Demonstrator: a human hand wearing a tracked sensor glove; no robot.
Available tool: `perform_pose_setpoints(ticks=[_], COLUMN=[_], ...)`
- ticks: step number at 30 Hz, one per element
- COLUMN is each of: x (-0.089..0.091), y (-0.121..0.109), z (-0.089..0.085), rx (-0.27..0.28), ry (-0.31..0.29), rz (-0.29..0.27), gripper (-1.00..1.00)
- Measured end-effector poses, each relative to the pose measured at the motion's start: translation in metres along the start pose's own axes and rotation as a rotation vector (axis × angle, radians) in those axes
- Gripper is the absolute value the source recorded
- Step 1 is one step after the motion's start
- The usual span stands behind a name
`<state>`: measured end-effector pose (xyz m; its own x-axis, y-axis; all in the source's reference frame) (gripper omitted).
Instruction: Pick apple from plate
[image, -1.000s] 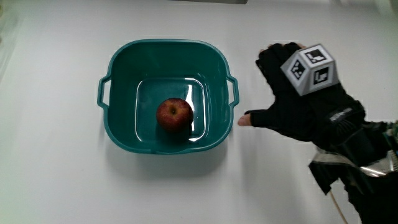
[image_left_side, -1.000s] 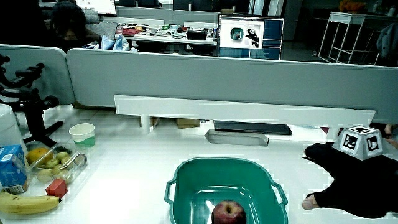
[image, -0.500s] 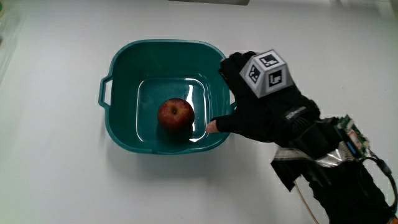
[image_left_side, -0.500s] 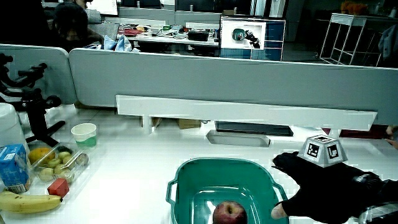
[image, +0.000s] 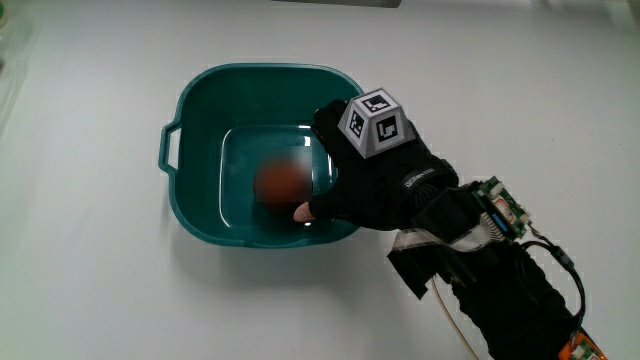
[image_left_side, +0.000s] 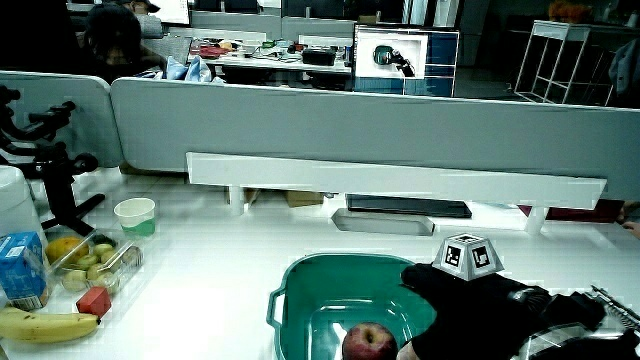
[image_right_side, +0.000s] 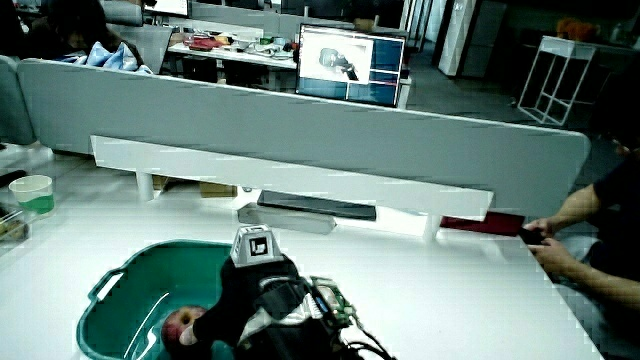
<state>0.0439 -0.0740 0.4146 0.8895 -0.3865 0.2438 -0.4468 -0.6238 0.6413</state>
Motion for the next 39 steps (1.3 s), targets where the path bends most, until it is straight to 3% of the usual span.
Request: perform_pose_setpoints(ticks=[17,26,32,33,39], x=[-0.029,-0.032,-0.031,-0.031,-0.030], y=[0.032,0.041,0.040,0.042,0.040], z=[-0.020,-0.029,-0.029,-0.031,-0.030], rx=[-0.060,-0.088,-0.071,-0.090,-0.036], ry=[-0.001,0.004,0.012,0.012,0.032], rz=[0.035,0.035,0.034,0.035,0.046], gripper=[0.00,0.00,0.00,0.00,0.08])
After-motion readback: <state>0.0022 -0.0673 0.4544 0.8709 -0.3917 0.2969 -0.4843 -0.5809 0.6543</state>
